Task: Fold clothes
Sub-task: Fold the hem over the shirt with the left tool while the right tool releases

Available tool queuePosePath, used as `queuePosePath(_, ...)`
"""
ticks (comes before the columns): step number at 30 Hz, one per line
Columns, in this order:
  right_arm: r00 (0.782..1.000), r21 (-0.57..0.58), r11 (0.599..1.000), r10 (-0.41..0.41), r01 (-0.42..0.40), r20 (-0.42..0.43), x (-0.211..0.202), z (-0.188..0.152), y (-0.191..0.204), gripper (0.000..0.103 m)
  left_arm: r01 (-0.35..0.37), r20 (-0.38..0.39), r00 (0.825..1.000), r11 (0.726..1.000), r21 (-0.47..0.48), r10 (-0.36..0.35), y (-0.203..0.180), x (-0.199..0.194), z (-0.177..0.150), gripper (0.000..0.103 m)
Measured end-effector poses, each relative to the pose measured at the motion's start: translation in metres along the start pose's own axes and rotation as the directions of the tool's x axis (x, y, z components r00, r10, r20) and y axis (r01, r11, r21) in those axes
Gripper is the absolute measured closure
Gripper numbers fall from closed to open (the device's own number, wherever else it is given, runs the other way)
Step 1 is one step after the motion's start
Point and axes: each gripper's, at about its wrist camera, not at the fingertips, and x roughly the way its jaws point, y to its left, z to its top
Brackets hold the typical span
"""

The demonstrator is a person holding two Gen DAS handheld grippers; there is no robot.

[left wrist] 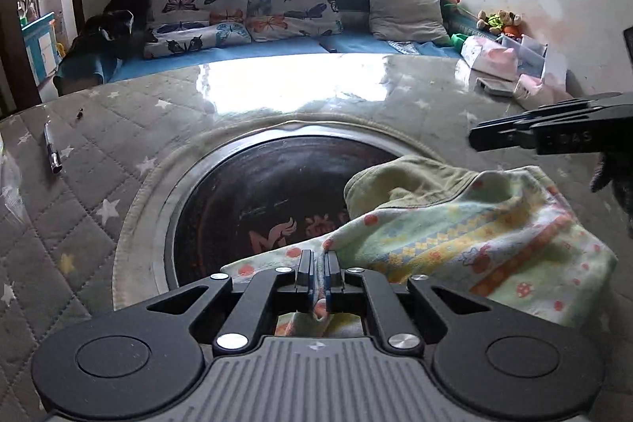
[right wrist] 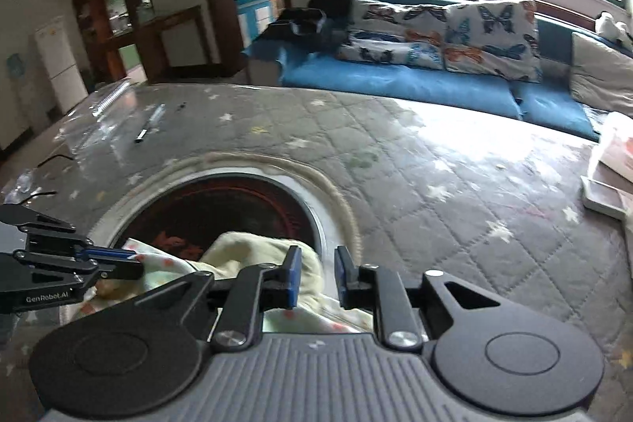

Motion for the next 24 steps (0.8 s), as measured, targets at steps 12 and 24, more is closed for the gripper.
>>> queuePosePath(12, 0.999, 0.026, 1.000, -0.009, 0.010, -0.043, -0.008, -0.050, -0.006, 0.067, -0.070, -0.018, 0.997, 0.998, -0.002, 0.070, -0.004, 0.011, 0.006, 0.085)
queuePosePath(24, 0.999, 0.017, 0.999, 0.039, -0.039, 0.015, -0.021, -0.038, 0.010, 0.068, 0.048, 0.042, 0.998, 0.998, -0.045, -0.046, -0.025, -0.025, 0.011, 0.086)
